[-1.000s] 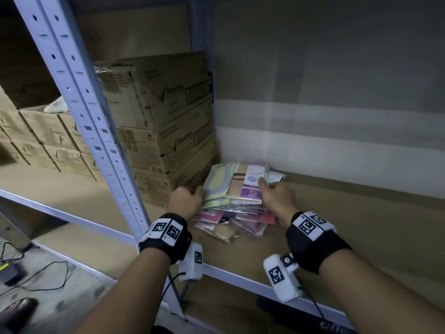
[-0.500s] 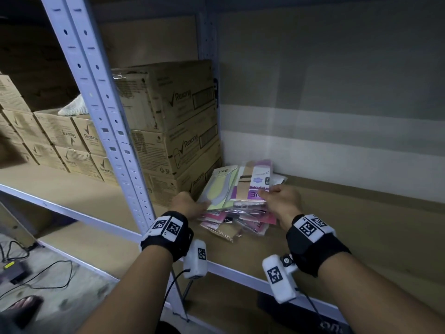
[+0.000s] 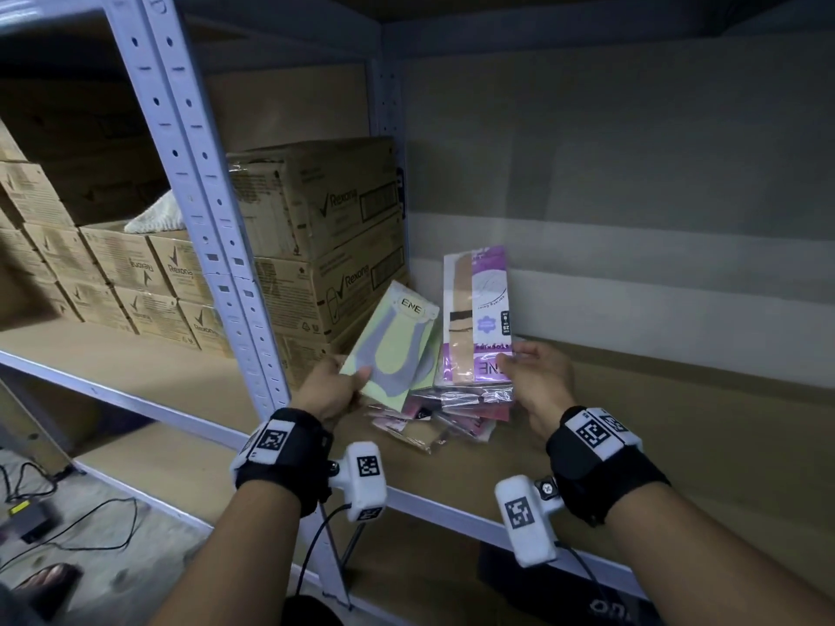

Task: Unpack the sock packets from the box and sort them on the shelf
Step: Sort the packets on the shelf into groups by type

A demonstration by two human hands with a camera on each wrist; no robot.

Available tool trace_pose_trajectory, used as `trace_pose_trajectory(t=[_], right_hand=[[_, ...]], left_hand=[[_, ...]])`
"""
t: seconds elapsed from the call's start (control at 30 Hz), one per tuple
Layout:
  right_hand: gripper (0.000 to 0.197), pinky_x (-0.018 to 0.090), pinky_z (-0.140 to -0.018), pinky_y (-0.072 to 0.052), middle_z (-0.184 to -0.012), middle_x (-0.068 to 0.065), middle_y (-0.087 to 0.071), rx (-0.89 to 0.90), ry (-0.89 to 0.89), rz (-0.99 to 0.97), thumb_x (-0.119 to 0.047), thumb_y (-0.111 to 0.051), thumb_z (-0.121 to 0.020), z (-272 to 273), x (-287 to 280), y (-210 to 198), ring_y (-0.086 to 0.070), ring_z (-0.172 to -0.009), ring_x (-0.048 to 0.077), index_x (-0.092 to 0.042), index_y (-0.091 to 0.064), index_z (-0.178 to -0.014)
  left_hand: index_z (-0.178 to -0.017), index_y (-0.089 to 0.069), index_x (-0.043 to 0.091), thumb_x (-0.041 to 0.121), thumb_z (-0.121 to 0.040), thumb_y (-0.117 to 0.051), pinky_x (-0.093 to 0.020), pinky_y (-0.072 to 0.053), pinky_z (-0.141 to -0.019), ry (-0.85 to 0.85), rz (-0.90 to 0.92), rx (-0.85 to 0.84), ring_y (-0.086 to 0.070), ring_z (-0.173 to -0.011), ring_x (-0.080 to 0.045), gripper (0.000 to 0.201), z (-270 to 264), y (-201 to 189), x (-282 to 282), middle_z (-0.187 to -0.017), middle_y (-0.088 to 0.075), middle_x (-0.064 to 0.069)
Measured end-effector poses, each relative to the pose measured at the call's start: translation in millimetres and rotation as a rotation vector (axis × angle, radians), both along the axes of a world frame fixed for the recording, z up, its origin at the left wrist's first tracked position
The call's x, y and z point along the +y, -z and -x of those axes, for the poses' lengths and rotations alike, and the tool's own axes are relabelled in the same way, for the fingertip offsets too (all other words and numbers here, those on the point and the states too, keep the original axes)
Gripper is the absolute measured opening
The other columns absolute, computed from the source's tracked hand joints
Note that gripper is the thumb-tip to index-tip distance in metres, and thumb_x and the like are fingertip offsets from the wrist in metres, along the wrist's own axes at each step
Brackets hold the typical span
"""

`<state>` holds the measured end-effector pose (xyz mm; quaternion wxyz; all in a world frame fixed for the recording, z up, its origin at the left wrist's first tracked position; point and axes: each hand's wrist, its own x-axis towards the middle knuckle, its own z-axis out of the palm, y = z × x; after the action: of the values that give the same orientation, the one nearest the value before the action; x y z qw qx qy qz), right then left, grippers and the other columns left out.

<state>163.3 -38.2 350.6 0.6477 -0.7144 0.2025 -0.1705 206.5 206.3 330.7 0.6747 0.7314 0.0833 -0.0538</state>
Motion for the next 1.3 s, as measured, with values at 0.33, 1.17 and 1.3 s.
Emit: trace_pose_trajectory(t=[0.33, 1.17, 1.3], right_hand=[[0.015, 0.023, -0.078, -0.045, -0.101, 0.004, -0.065, -0.177, 0.091, -0.068, -0.007, -0.065, -0.088, 58, -47, -33, -0.061, -0.088, 0.016, -0.015, -0.059, -0.099], [0.023, 0.03, -0.083, -0.053, -0.094, 0.007, -0.068, -0.216, 0.483, -0.023, -0.004, -0.062, -0.088, 270, -224, -49, -0.064, -0.087, 0.02, -0.006, -0.06, -0.112], [0.024, 0.024, -0.076, -0.052, -0.085, 0.002, -0.066, -0.233, 0.529, -0.03, -0.003, -0.062, -0.089, 289, -238, -46, -0.063, -0.08, 0.016, -0.005, -0.059, -0.113]], left_hand=[[-0.124, -0.058, 0.01, 0.006, -0.098, -0.048, -0.039, -0.053, -0.091, 0.043, 0.468, -0.27, -0.066, -0.107, -0.023, 0.029, 58, -12, -49, -0.118, -0.069, -0.007], [-0.114, -0.064, 0.004, -0.001, -0.088, -0.063, -0.038, -0.057, -0.08, 0.486, 0.352, -0.247, -0.068, -0.087, -0.024, 0.027, 169, -22, -271, -0.108, -0.071, -0.011], [-0.111, -0.066, 0.007, 0.0, -0.088, -0.063, -0.034, -0.059, -0.076, 0.539, 0.348, -0.236, -0.069, -0.085, -0.022, 0.025, 182, -24, -292, -0.106, -0.072, -0.01]])
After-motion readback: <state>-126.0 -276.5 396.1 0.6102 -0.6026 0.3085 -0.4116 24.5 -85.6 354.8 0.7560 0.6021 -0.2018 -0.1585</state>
